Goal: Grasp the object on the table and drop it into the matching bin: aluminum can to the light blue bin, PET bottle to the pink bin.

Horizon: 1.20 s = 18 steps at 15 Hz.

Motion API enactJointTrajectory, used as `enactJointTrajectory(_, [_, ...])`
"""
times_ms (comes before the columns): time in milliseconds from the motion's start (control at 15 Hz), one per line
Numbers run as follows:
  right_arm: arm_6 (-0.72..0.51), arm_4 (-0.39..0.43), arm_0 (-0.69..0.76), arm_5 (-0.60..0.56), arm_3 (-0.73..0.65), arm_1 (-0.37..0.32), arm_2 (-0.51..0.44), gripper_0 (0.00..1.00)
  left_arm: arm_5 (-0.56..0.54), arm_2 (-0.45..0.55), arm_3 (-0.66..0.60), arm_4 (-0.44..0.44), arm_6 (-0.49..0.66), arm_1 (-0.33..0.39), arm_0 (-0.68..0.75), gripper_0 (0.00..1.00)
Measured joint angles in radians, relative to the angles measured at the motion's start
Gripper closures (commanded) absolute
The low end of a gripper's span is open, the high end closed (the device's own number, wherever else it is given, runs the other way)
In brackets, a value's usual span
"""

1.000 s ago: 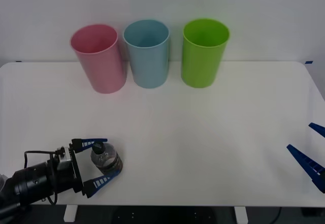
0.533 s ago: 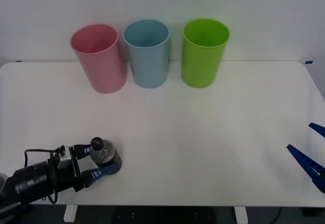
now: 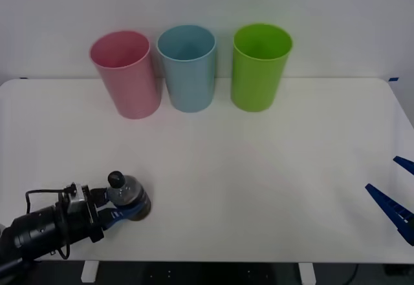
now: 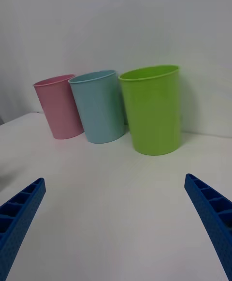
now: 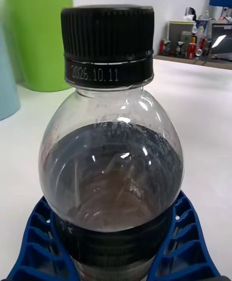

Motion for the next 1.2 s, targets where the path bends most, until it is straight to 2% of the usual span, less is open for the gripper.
enactJointTrajectory(267, [0.0, 0.0, 0.0, 0.0, 0.0, 0.0, 0.0, 0.0, 0.027, 0.023, -0.034, 0.067, 0.016, 0.001, 0.033, 1.0])
enactJointTrajectory(867, [0.0, 0.0, 0.0, 0.0, 0.0, 0.0, 0.0, 0.0, 0.362, 0.027, -0.354, 0.23, 0.097, 0.002, 0.236, 1.0])
enactJointTrajectory(1200, [0.0, 0.0, 0.0, 0.0, 0.0, 0.0, 0.0, 0.0, 0.498, 0.043, -0.497, 0.314, 0.144, 0.002, 0.315, 1.0])
